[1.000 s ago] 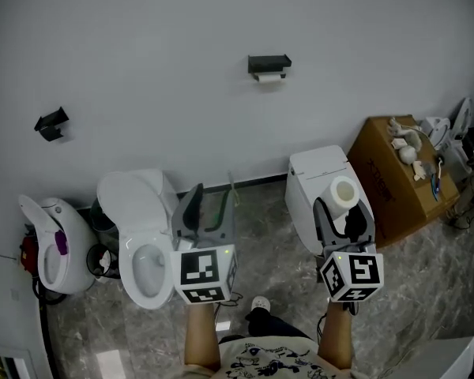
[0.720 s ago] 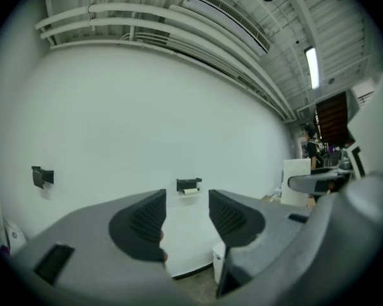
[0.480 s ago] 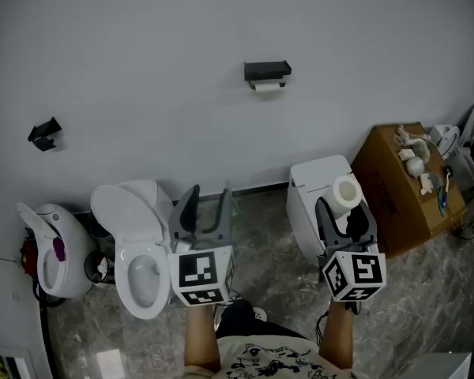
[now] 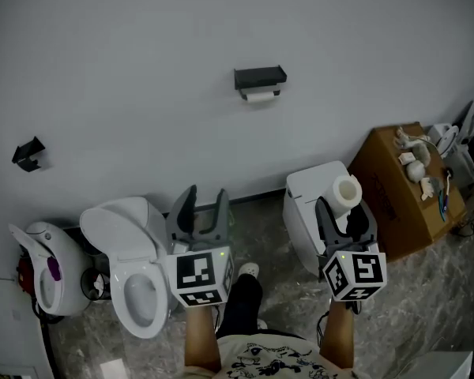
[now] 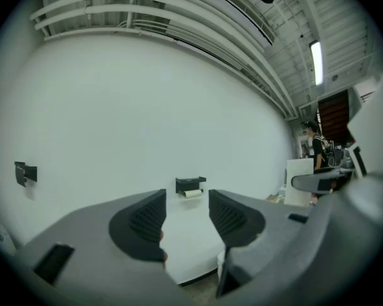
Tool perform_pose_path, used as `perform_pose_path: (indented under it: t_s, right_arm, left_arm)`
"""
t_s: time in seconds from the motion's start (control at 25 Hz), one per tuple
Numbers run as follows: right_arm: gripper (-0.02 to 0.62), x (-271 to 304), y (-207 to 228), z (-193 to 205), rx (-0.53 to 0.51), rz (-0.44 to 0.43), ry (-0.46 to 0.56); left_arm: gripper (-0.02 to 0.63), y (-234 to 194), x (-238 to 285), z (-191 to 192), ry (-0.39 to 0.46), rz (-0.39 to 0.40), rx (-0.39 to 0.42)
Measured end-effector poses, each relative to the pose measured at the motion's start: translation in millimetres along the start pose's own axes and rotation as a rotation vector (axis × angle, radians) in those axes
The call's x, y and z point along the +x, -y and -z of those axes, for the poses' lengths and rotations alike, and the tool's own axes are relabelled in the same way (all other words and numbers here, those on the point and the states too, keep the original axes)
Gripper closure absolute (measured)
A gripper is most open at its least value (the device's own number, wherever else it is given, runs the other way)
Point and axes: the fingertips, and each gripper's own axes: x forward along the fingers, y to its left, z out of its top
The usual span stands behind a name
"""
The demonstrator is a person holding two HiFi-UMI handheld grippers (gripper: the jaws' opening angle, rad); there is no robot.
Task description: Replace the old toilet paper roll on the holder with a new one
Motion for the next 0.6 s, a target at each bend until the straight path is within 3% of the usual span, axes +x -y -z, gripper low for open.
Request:
perform_pose_path:
  t_s: [0.6]
  right_arm:
    - [0.299, 165, 28, -21, -0.006, 0.057, 0.024]
  left_arm:
    - [0.414, -46, 176, -20, 0.02, 0.05, 0.008]
